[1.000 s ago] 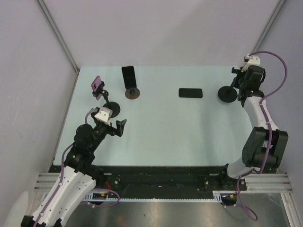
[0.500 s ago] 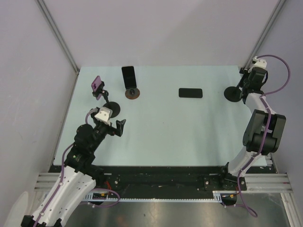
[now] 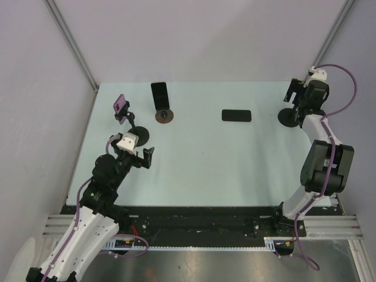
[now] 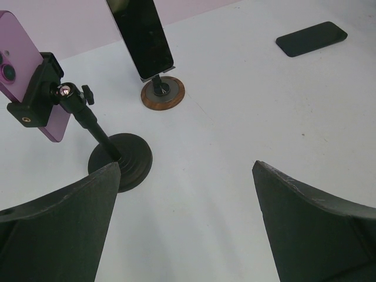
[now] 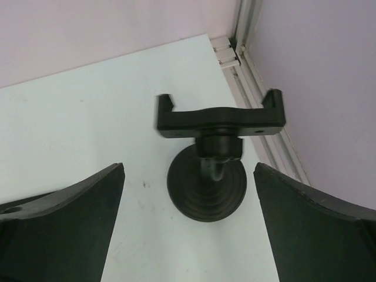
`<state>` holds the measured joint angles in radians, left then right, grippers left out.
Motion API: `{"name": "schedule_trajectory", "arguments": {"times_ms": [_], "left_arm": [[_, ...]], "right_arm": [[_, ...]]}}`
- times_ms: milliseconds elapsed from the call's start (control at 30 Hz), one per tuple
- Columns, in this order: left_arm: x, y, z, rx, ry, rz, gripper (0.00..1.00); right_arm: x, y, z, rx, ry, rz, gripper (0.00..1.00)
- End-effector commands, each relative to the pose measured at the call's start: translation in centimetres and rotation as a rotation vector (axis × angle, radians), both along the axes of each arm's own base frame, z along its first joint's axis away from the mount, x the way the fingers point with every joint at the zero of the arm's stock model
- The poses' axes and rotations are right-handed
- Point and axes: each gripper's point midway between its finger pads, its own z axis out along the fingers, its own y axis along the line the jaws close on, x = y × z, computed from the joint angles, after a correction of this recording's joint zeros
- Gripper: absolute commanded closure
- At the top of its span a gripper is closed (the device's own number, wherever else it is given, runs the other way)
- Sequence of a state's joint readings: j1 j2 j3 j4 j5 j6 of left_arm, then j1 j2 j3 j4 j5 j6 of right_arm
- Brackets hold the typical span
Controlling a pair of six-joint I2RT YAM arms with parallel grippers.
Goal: Remove the phone from the phone stand
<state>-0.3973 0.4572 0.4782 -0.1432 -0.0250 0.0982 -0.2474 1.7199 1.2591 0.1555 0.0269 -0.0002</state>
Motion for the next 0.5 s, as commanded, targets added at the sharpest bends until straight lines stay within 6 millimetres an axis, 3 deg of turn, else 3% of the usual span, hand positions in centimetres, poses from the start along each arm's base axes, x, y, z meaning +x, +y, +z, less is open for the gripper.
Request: {"name": "schedule_trajectory", "arguments": {"times_ms": [0,167,267,367,400,467], "left_arm": [[0.2,0.4,1.0,0.000,-0.040,0.026,0.00],[0.5,1.2,1.8,-0.040,-0.040,0.085,0.00],[0.8,2.2,2.8,-0.065,-0.043,0.156,0.00],[1.4,2.8,4.0,-0.075,-0.038,0.206,0.00],[1.9,2.9,3.8,-0.078,-0.014,0.232,0.00],[2.5,3.8,4.9,-0.097,-0.009,0.297,0.00]], "right_arm": [[-1.3,1.9,8.1,-0.072,-0.132,-0.028,0.00],[-4.6,3.0,12.5,-0.052,-0.194,-0.097,0.00],[-6.0,4.8,14.3,-0.004,-0.230,-0.083,0.00],[-7.5,8.4,15.6,0.058,-0.249,0.013,0.00],[-8.1,10.6,16.4,0.075,-0.272,0.073,0.00],[-8.7,13.9,16.1,0.113,-0.273,0.183,0.00]]}}
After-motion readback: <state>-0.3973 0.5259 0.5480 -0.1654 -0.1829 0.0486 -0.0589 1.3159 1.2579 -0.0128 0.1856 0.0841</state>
